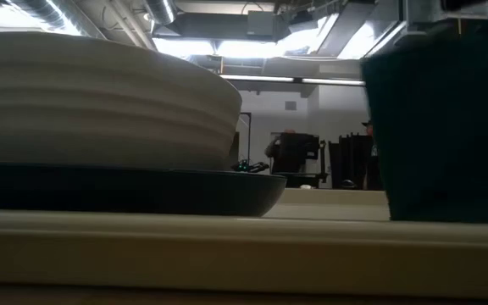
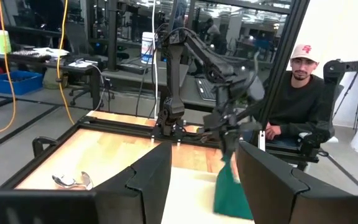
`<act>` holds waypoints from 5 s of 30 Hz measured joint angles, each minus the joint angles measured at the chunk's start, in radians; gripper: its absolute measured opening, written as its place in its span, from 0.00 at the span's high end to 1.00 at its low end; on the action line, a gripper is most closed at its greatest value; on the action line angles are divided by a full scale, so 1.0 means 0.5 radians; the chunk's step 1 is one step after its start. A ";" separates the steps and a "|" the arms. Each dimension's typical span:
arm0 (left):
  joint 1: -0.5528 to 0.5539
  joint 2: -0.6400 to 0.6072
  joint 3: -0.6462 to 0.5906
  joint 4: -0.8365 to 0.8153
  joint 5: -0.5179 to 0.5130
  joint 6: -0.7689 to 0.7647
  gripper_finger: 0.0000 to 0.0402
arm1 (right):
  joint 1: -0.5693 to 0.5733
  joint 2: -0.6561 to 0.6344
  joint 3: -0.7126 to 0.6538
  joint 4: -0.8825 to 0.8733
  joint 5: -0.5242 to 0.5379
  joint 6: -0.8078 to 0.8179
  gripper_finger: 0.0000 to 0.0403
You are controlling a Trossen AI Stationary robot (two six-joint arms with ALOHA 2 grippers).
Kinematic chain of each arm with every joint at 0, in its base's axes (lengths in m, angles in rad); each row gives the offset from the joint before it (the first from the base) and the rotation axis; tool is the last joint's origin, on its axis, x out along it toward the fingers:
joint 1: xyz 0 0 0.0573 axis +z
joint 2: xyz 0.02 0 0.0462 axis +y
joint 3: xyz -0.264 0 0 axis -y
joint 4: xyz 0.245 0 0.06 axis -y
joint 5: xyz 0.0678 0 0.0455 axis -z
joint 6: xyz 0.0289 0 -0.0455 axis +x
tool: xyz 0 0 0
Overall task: Set up tray
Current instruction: Put the green table napkin on the light brown serving tray to the right of the blue plate, then put the orange table knife on top of the green table napkin
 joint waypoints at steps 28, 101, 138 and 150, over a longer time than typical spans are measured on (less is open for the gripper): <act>0.000 0.129 -0.001 0.075 0.001 -0.061 0.57 | -0.533 0.000 -0.265 0.067 -0.101 -0.531 0.96; 0.001 0.156 -0.001 0.080 0.017 -0.136 0.57 | -0.749 0.000 -0.613 0.255 -0.169 -0.226 0.61; 0.118 0.246 0.086 0.051 -0.133 -0.065 0.57 | -1.155 -0.742 1.149 -0.725 0.506 -2.328 0.59; 1.130 1.035 0.887 -0.453 0.631 -0.118 0.57 | -1.164 -0.806 1.019 -0.713 0.474 -2.634 0.59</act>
